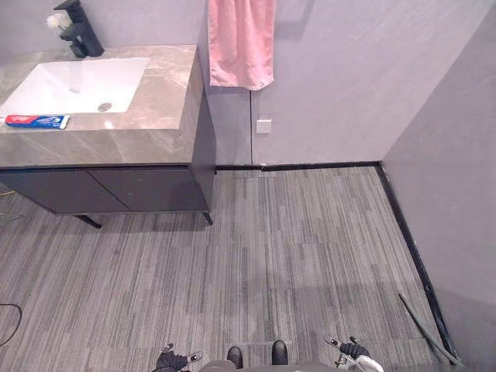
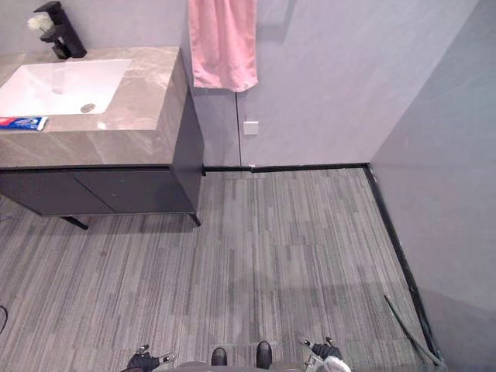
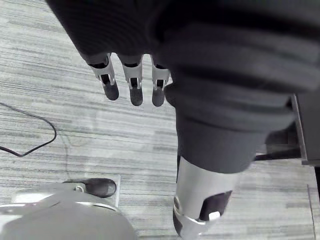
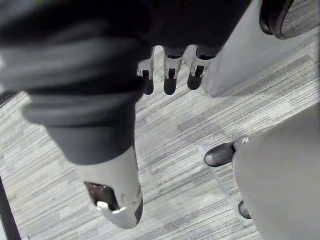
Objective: Organize washtable
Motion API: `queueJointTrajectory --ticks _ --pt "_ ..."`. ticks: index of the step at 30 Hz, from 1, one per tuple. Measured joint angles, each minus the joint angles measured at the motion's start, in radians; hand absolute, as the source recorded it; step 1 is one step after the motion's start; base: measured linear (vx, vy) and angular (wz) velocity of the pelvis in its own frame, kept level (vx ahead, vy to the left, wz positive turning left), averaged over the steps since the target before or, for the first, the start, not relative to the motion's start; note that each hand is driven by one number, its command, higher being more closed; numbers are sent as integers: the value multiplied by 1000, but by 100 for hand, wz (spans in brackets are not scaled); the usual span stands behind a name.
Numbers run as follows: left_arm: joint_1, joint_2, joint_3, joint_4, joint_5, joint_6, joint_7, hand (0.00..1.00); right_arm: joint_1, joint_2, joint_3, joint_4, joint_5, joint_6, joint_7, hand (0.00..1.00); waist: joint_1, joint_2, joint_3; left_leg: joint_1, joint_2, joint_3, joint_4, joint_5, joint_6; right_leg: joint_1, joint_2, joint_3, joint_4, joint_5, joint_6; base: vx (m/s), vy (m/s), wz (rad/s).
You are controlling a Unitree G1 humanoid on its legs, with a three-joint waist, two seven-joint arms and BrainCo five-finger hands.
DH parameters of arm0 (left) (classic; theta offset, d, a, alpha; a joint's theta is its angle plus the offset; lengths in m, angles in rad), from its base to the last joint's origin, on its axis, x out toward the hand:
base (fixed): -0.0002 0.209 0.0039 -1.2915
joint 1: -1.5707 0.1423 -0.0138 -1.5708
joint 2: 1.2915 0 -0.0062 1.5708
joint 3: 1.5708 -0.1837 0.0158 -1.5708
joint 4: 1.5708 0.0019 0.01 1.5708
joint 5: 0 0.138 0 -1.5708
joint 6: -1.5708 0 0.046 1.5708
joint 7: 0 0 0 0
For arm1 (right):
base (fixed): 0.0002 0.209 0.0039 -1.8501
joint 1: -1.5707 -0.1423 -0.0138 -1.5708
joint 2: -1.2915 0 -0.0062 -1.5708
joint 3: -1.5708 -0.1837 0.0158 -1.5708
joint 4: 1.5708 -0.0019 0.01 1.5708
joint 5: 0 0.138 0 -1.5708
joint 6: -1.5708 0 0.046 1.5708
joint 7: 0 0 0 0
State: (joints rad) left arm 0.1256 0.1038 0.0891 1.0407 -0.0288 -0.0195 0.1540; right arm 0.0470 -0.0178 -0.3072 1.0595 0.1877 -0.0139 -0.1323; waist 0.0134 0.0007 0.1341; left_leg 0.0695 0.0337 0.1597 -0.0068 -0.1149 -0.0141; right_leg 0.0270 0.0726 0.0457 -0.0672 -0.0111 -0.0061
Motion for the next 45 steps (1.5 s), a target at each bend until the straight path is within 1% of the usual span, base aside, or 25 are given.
queueJointTrajectory --ticks 2,5,6,9,13,15,16,19,20,21,23,26,29,30,31,33,34,36,37,38,40,41,42,43,45 --pt "-1 2 -10 -2 0 0 0 0 1 0 -6 -16 1 0 0 0 -3 6 4 -21 4 18 48 -33 6 -67 2 9 141 -70 11 82 27 -32" --pt "-23 7 -33 -2 -1 1 0 0 -3 3 -13 -27 8 1 1 0 0 8 28 -2 1 50 94 -70 21 -204 -19 -45 479 -159 101 111 59 -27" --pt "-34 17 -53 -1 -1 1 0 0 -17 7 -19 -38 11 -1 1 0 -4 5 50 32 -4 52 91 -76 31 -258 -42 -97 638 -164 110 98 66 -6" --pt "-55 25 -58 -1 -1 1 1 0 -23 9 -18 -53 11 -6 3 0 -24 -2 61 108 -14 31 68 -111 34 -343 -148 -249 797 -251 76 202 70 16" --pt "-77 12 -60 -1 -1 1 0 0 -45 4 -9 -63 11 -8 3 0 -44 13 69 135 35 13 49 -128 17 -414 -123 -273 598 -222 44 270 -42 16" --pt "-81 7 -60 1 1 0 -1 0 -36 1 -5 -63 11 -8 2 0 -60 6 66 154 39 -11 49 -146 -13 -409 -109 -250 442 -110 14 510 -183 36" --pt "-89 -25 -58 9 1 0 -1 0 -39 -11 -10 -61 16 -9 2 0 -60 25 72 191 70 -18 58 -170 -52 -395 -94 -258 470 -37 -30 465 -185 14" --pt "-96 -57 -54 9 1 -6 -2 0 -42 -14 -9 -59 17 -8 2 0 -55 46 72 124 95 -22 216 -142 -99 -361 -72 -266 448 -84 -60 410 -201 4" --pt "-101 -68 -36 7 1 -6 -2 0 -41 -10 -10 -57 17 -9 1 0 -55 53 76 74 114 -27 366 -111 -125 -304 -57 -265 399 -90 -69 527 -242 -4" --pt "-99 -73 -12 -1 1 -7 -2 0 -40 -7 -6 -55 18 -7 1 0 -50 52 76 20 144 -32 541 -84 -124 -226 -42 -260 344 -96 -78 439 -195 -2" --pt "-89 -78 15 -36 -1 -8 -3 0 -28 -1 5 -71 20 -11 1 0 -49 49 81 -58 192 -9 790 -101 -110 -114 -20 -243 278 -108 -92 429 -164 -15" --pt "-86 -84 36 -88 -11 -11 -2 0 -28 11 10 -88 21 -16 1 0 -25 43 84 -192 230 42 927 -128 -85 -22 -11 -202 227 -125 -94 307 -64 -38" --pt "-98 -83 37 -107 -22 -19 -2 0 -29 19 2 -83 36 -13 0 0 4 24 95 -308 183 67 754 -158 -72 68 -56 -178 166 -131 -83 350 62 -29" --pt "-104 -82 36 -106 -25 -23 -1 0 -28 24 2 -84 37 -13 0 0 3 11 102 -331 135 64 630 -153 -76 97 -86 -181 151 -142 -63 283 117 0" --pt "-104 -85 32 -106 -32 -26 -1 0 -23 21 2 -83 37 -13 0 0 3 18 97 -335 91 56 464 -116 -88 116 -105 -182 138 -157 -37 290 143 1" --pt "-101 -95 26 -98 -40 -28 -1 0 -23 8 3 -83 37 -14 0 0 3 43 91 -338 74 35 303 -21 -66 130 -102 -180 128 -177 -5 258 172 -8" --pt "-99 -96 27 -87 -41 -28 -1 0 -26 3 3 -72 36 -14 -1 0 9 49 89 -331 66 8 281 93 0 150 -101 -169 129 -198 24 352 232 -5" --pt "-105 -61 26 -77 -41 -28 -1 0 -29 32 10 -59 36 -12 -2 0 6 -22 73 -318 13 30 267 74 25 153 -154 -170 139 -209 43 445 214 9" --pt "-105 -47 26 -76 -41 -28 -1 0 -29 48 9 -53 34 -11 -2 0 10 -46 71 -316 -2 37 281 49 37 152 -178 -167 157 -209 43 369 146 8" --pt "-105 -44 26 -74 -42 -27 -1 0 -29 48 9 -53 33 -11 -2 0 13 -47 71 -312 -5 37 292 31 38 149 -181 -163 180 -209 44 347 156 -3" --pt "-104 -44 27 -70 -43 -27 -1 0 -26 47 9 -52 21 -9 0 0 33 -44 71 -244 -17 44 301 -32 54 97 -199 -142 401 -212 71 344 182 -15" --pt "-103 -44 24 -69 -43 -26 -1 0 -26 42 9 -54 16 -10 1 0 29 -42 70 -224 -20 42 298 -48 57 58 -211 -140 508 -206 108 334 185 -1" --pt "-103 -45 16 -63 -43 -21 -1 0 -23 37 9 -62 6 -10 2 0 26 -40 71 -184 -31 27 294 -79 64 -39 -233 -125 754 -168 187 337 157 18" --pt "-104 -42 7 -58 -43 -19 -1 0 -18 37 9 -65 4 -10 2 0 22 -32 76 -166 -39 18 295 -92 65 -76 -241 -117 845 -163 203 352 138 44" --pt "-100 -43 5 -50 -43 -7 1 0 -7 32 9 -79 -2 -8 3 0 0 -37 74 -80 -50 -30 294 -136 78 -187 -248 -136 1050 -221 144 411 73 70"
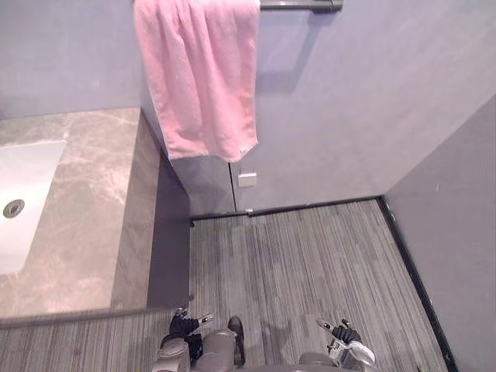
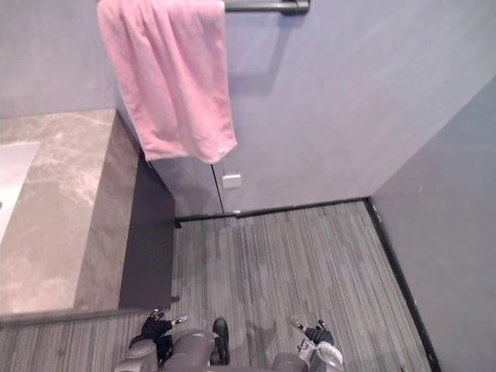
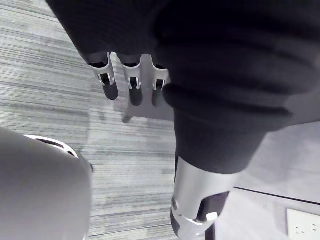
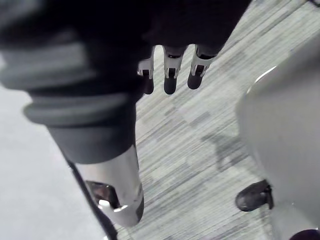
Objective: Organize washtable
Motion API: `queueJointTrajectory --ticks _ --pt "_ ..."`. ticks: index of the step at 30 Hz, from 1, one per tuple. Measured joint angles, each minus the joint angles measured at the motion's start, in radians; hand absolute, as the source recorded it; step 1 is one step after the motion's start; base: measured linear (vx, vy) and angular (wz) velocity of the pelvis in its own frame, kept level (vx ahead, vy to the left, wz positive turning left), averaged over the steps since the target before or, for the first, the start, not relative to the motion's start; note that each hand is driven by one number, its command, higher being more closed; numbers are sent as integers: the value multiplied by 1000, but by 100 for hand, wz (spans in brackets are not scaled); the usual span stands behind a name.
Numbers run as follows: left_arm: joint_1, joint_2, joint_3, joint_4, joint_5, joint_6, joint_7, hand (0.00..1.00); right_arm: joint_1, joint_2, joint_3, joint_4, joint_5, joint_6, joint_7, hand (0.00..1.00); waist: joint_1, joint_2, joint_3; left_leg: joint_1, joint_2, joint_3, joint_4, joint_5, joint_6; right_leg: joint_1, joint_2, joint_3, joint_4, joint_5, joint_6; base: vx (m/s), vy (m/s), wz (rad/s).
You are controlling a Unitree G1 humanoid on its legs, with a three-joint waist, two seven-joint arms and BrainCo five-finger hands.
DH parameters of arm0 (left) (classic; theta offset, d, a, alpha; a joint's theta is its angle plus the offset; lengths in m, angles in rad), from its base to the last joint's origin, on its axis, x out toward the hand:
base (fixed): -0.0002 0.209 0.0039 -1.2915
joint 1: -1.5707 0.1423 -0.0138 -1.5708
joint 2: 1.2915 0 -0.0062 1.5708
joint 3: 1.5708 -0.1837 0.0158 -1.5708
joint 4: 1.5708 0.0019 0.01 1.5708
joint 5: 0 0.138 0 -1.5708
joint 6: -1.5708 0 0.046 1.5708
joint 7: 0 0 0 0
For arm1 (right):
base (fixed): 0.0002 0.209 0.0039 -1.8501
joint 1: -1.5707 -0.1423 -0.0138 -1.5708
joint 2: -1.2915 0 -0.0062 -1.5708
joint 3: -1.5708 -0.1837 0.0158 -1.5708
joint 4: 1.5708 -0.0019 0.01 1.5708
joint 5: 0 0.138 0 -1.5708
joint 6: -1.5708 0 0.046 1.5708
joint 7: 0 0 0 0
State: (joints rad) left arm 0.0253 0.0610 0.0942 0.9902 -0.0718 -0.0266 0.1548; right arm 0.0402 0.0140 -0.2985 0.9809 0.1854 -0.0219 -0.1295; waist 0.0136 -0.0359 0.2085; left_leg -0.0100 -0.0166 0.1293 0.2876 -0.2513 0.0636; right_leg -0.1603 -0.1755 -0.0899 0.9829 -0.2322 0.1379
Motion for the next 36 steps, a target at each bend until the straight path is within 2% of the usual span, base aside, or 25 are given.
queueJointTrajectory --ticks 1,3,5,6,7,8,9,12,15,16,19,22,23,24,27,31,36 --pt "0 -2 3 0 0 1 0 0 7 0 0 -9 0 0 0 0 0 0 0 21 0 -10 -8 -7 2 -26 2 -11 7 -9 -11 510 16 69" --pt "-1 -17 36 0 0 1 1 0 15 -3 -4 -17 0 -3 1 0 -1 6 0 101 7 -47 -48 -10 3 -97 25 -47 -83 -55 -57 427 -56 56" --pt "-1 -43 55 0 3 1 0 0 22 -5 -7 -28 3 -8 0 0 -5 29 -7 142 38 -84 -74 -11 0 -145 89 -42 -303 -53 -77 463 -147 76" --pt "-4 -51 55 0 4 1 0 0 25 -4 -7 -30 5 -11 0 0 -6 28 -8 161 43 -107 -83 -16 -14 -146 114 -29 -464 2 -92 425 -165 89" --pt "-4 -51 55 -2 5 0 0 0 28 -3 -6 -30 5 -11 0 0 -8 22 -12 168 42 -115 -84 -20 -32 -141 120 -12 -546 54 -97 432 -210 99" --pt "-6 -61 64 3 6 2 0 0 33 0 -12 -24 13 -12 1 0 -9 17 -23 186 44 -155 -85 -45 -73 -129 124 -2 -568 165 -143 414 -202 66" --pt "-3 -79 72 1 6 -1 0 0 31 -14 -12 -22 10 -11 1 0 2 45 -34 194 75 -164 -92 -43 -84 -122 139 -20 -557 152 -146 495 -273 60" --pt "-2 -112 76 1 6 0 -1 0 34 -26 -16 -21 9 -11 0 0 -6 78 -50 190 116 -181 -55 -24 -117 -85 153 -86 -551 78 -178 384 -227 51" --pt "-8 -127 75 -22 8 0 -3 0 38 -23 -12 -14 12 -11 0 0 -2 69 -45 106 178 -145 201 -16 -180 33 183 -130 -634 63 -201 295 -206 40" --pt "-6 -129 71 -30 8 0 -6 0 38 -22 -7 -14 14 -11 0 0 0 69 -46 78 209 -91 296 -16 -179 73 194 -139 -661 61 -206 192 -142 18" --pt "-6 -129 71 -36 8 0 -5 0 35 -23 -3 -16 23 -12 0 0 0 68 -48 19 229 -15 308 -25 -163 115 194 -131 -697 61 -208 124 -44 -3" --pt "-4 -128 70 -35 8 1 -4 0 38 -25 -5 -14 34 -11 0 0 0 65 -49 -1 223 -4 180 -26 -157 125 184 -116 -707 69 -195 60 85 -12" --pt "-5 -127 64 -25 8 1 -4 0 37 -27 -5 -14 39 -12 0 0 0 83 -60 12 211 -6 75 -6 -169 124 183 -109 -710 76 -179 57 151 -14" --pt "-7 -127 55 -16 8 1 -5 0 37 -27 -3 -13 39 -11 0 0 0 78 -63 31 189 -15 31 0 -167 123 179 -93 -729 90 -157 62 175 -9" --pt "-9 -109 29 -8 9 0 -11 0 36 -27 0 7 39 -11 0 0 5 68 -66 45 156 -6 7 14 -147 135 165 -65 -789 132 -131 -4 161 -14" --pt "1 -85 27 9 28 1 -21 0 39 -25 -2 15 36 -11 0 0 3 66 -69 72 123 20 -26 43 -123 174 144 -24 -861 181 -111 -69 117 -22" --pt "0 -77 17 19 45 0 -23 0 47 -24 -3 26 17 -11 1 0 3 64 -70 93 118 21 -97 70 -120 175 153 -12 -917 233 -116 -94 10 -8"
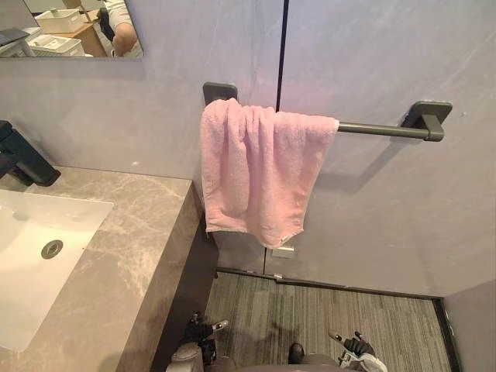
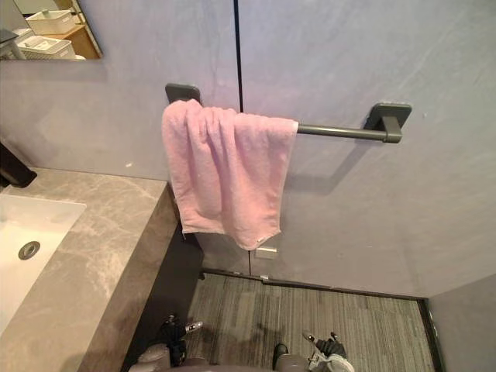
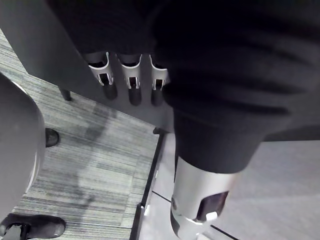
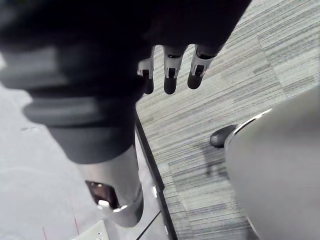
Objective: Organize washtable
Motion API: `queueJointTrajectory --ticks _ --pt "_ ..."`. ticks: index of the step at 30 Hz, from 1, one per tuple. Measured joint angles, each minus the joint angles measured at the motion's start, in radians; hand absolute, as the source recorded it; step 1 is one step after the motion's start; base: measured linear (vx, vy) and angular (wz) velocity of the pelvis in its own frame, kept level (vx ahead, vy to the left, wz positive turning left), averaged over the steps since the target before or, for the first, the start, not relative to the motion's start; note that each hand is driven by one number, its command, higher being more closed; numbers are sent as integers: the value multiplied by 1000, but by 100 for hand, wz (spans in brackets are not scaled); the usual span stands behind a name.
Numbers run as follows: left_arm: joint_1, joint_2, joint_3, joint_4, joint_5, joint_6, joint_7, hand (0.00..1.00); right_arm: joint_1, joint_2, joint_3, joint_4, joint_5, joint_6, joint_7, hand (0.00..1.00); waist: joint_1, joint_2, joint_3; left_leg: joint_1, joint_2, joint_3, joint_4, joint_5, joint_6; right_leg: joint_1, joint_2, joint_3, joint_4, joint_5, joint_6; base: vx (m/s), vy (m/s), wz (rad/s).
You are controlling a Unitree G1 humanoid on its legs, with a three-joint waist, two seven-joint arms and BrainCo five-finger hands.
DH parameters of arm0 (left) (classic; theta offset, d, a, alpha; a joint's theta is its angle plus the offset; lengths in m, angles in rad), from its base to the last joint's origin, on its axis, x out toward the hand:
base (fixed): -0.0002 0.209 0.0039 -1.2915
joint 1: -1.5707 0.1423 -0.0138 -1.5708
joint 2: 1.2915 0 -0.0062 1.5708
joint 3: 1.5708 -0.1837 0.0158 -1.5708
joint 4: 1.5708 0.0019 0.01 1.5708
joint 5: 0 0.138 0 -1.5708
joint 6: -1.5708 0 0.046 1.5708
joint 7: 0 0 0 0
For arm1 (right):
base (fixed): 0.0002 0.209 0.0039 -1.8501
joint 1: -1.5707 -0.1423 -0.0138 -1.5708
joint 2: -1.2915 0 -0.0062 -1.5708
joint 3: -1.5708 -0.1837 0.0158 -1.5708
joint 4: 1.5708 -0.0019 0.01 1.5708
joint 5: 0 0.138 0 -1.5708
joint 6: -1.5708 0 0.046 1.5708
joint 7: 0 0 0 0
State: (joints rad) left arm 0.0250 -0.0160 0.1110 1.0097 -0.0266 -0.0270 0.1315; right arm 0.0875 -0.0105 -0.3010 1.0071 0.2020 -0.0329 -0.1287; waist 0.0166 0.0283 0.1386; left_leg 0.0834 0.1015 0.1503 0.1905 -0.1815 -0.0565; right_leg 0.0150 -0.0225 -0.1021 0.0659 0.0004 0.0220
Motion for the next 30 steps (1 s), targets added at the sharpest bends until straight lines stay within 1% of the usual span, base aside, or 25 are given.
queueJointTrajectory --ticks 2,4,6,11,13,14,15,16,17,18,20,21,22,24,25,26,27,28,30 --pt "0 3 -1 2 0 0 0 0 1 1 0 1 -3 0 0 0 -1 -1 0 6 0 -3 -26 8 -3 2 6 6 -17 15 -7 -133 -37 -13" --pt "0 8 -2 4 0 0 0 0 1 0 0 3 -4 0 0 0 -1 -1 1 18 0 -5 -57 26 -7 15 11 13 -55 39 -7 -111 -43 -8" --pt "1 10 -7 4 0 1 0 0 3 -1 1 4 -5 0 1 0 0 -1 1 24 2 -9 -73 28 -10 24 17 17 -77 50 -7 -109 -49 -2" --pt "2 21 -20 21 1 1 0 0 4 -2 4 4 -6 0 2 0 -1 0 0 29 10 -26 -88 23 -21 30 27 25 -97 52 -8 -50 -36 -2" --pt "8 23 -14 20 1 1 0 0 4 -3 5 3 -6 0 3 0 -1 3 0 21 27 -27 -77 11 -35 25 42 33 -91 46 -14 26 -60 -6" --pt "16 22 7 14 0 1 0 0 5 -6 8 -4 -5 1 3 0 -1 6 2 0 46 -23 -39 -12 -54 8 55 43 -65 29 -24 67 -50 -14" --pt "19 21 24 9 0 1 1 0 9 -7 15 -13 -5 1 3 0 0 9 3 -17 66 -19 4 -36 -65 -5 68 46 -38 14 -32 112 -72 -16" --pt "31 15 51 -4 -1 1 1 0 11 -9 29 -26 -4 0 1 0 0 14 8 -24 87 -13 60 -41 -74 -5 83 48 -13 -12 -40 77 -44 -10" --pt "35 14 53 -6 -1 2 1 0 12 -8 29 -28 -4 0 1 0 0 13 9 -26 87 -12 72 -41 -75 -4 84 47 -8 -16 -41 97 -28 -1" --pt "36 16 58 -11 0 2 1 0 16 -4 29 -34 -3 0 0 0 0 10 8 -48 89 -10 146 -37 -75 -2 82 47 21 -39 -48 100 -26 2" --pt "36 17 58 -29 -1 2 1 0 21 1 29 -40 0 0 0 0 0 -4 9 -88 77 -10 256 -12 -66 8 56 49 61 -69 -53 150 -17 4" --pt "42 18 59 -32 -1 1 2 0 20 3 31 -42 1 2 -1 0 1 -17 15 -95 61 -7 283 -34 -38 19 29 62 81 -93 -55 168 47 -5" --pt "40 15 59 -41 -1 1 3 0 20 -2 31 -44 0 2 -1 0 1 -13 12 -124 33 -14 275 -52 -20 21 6 75 89 -107 -49 163 81 -13" --pt "43 11 59 -48 -1 0 4 0 17 -4 31 -43 0 5 -1 0 3 -11 12 -149 10 -31 237 -53 -16 19 -7 90 91 -113 -37 111 132 -28" --pt "47 11 55 -40 -3 0 4 0 22 -13 31 -38 -2 6 -1 0 3 4 3 -146 -15 -87 96 -8 -33 10 -1 107 109 -123 -6 150 191 -37" --pt "54 3 54 -35 -3 1 4 0 25 -22 29 -41 2 6 -1 0 3 25 -2 -149 -6 -103 58 51 -23 8 13 110 119 -132 1 206 234 -51" --pt "51 7 57 -33 -8 1 5 0 23 -15 30 -31 1 12 -2 0 4 13 -11 -137 -13 -89 69 49 -5 14 7 133 143 -145 11 187 187 -28" --pt "48 18 55 -30 -8 1 4 0 27 -5 33 -31 0 11 -2 0 0 -9 -26 -130 -28 -85 57 41 6 14 -9 133 143 -159 25 187 170 -21" --pt "43 28 53 -27 -8 1 4 0 32 13 33 -26 -3 12 -2 0 1 -30 -39 -104 -55 -80 24 44 13 15 -34 132 143 -173 34 182 117 3"
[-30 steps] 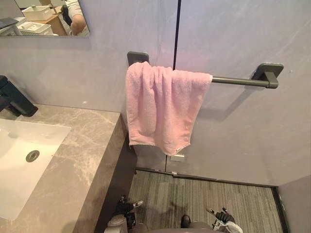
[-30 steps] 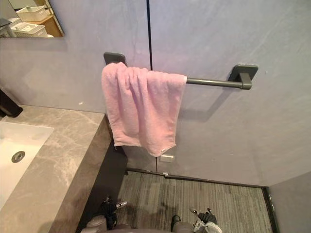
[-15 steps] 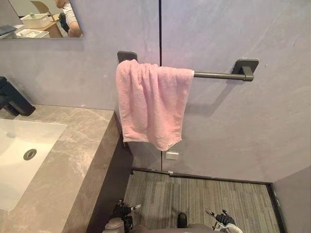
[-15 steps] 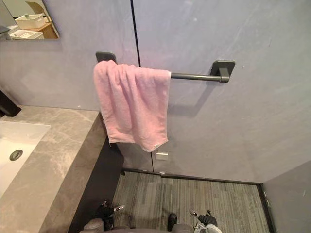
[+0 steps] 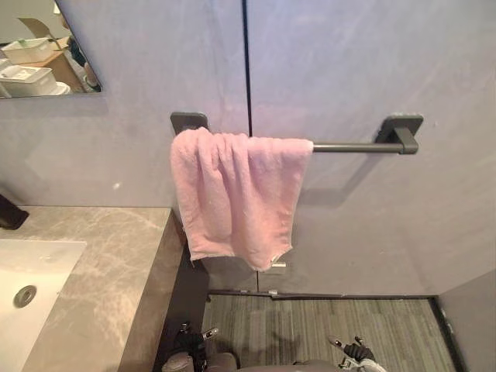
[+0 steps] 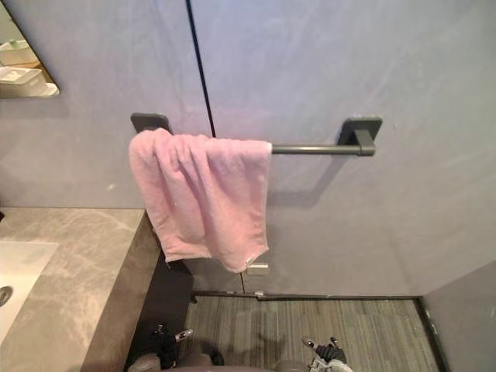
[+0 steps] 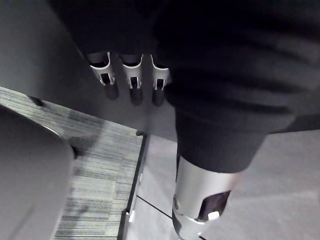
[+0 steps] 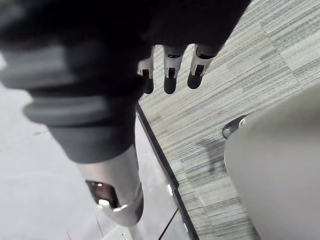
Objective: Organize washtable
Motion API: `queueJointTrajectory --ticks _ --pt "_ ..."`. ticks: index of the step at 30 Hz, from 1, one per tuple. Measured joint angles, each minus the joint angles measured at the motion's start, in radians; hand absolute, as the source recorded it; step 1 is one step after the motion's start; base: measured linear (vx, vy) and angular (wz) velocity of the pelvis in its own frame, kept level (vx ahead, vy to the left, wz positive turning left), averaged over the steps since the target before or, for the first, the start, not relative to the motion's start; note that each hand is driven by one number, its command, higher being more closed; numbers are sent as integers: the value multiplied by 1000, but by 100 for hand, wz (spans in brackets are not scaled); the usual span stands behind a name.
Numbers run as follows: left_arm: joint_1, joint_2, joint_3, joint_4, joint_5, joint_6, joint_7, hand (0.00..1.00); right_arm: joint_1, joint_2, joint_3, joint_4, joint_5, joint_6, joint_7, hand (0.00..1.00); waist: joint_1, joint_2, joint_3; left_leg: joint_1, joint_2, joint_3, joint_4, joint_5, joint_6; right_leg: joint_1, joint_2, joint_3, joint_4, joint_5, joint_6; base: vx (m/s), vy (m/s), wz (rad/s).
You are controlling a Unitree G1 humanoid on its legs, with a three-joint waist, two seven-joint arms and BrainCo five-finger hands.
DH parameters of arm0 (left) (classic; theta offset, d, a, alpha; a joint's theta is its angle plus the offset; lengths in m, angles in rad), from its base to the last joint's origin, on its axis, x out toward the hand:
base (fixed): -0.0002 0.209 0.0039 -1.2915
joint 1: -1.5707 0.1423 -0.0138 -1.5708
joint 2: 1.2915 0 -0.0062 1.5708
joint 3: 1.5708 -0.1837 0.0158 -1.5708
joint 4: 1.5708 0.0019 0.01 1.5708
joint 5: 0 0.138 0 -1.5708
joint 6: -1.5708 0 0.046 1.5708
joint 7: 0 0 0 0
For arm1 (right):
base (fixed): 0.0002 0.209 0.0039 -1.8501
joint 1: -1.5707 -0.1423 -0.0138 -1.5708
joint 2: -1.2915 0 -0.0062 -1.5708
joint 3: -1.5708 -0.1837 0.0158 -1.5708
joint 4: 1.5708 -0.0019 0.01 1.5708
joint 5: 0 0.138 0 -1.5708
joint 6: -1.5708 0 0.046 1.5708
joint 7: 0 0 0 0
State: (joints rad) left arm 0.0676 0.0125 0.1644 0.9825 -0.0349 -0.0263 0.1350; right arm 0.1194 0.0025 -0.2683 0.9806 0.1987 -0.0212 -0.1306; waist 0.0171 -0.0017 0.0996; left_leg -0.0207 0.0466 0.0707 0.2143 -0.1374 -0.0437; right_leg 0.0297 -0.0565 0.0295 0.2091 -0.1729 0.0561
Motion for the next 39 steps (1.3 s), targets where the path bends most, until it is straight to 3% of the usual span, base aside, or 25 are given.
queueJointTrajectory --ticks 2,6,11,26,31,35,39 --pt "0 6 -7 3 0 0 0 0 0 8 0 11 -1 0 1 0 1 -16 -11 17 -23 -3 -24 5 8 8 -20 -5 -3 -11 8 181 94 12" --pt "-1 7 -29 10 0 0 -3 0 -1 10 -1 18 -5 -1 1 0 0 -14 -11 59 -49 -34 -42 9 13 69 -43 -32 -39 -17 11 118 51 22" --pt "-1 10 -48 30 -2 -1 -1 0 -5 0 -6 29 -9 -6 0 0 1 -2 -7 85 -48 -49 -77 31 15 91 -33 -51 -51 -20 6 15 -46 11" --pt "31 11 -54 12 -94 -29 23 0 -13 -10 -3 53 -2 -18 -3 0 1 -9 2 118 -22 -92 -178 75 -7 80 -8 -54 -37 -14 -9 -69 -31 4" --pt "76 9 -58 -102 -154 -33 56 0 -11 0 -3 47 6 -19 -22 0 3 -19 9 115 -29 -95 -165 79 -3 78 -8 -55 -32 -21 -11 52 -4 1" --pt "131 0 -98 -336 -205 -57 90 0 6 21 4 -7 7 -22 -23 0 12 -42 28 112 -29 -98 -159 78 -3 80 -8 -61 -28 -28 -16 62 -24 2" --pt "150 -11 -126 -557 -260 -95 91 0 44 20 44 -72 7 -31 -24 0 24 -35 32 101 -28 -98 -101 47 2 90 -16 -63 -14 -43 -12 17 -8 0"
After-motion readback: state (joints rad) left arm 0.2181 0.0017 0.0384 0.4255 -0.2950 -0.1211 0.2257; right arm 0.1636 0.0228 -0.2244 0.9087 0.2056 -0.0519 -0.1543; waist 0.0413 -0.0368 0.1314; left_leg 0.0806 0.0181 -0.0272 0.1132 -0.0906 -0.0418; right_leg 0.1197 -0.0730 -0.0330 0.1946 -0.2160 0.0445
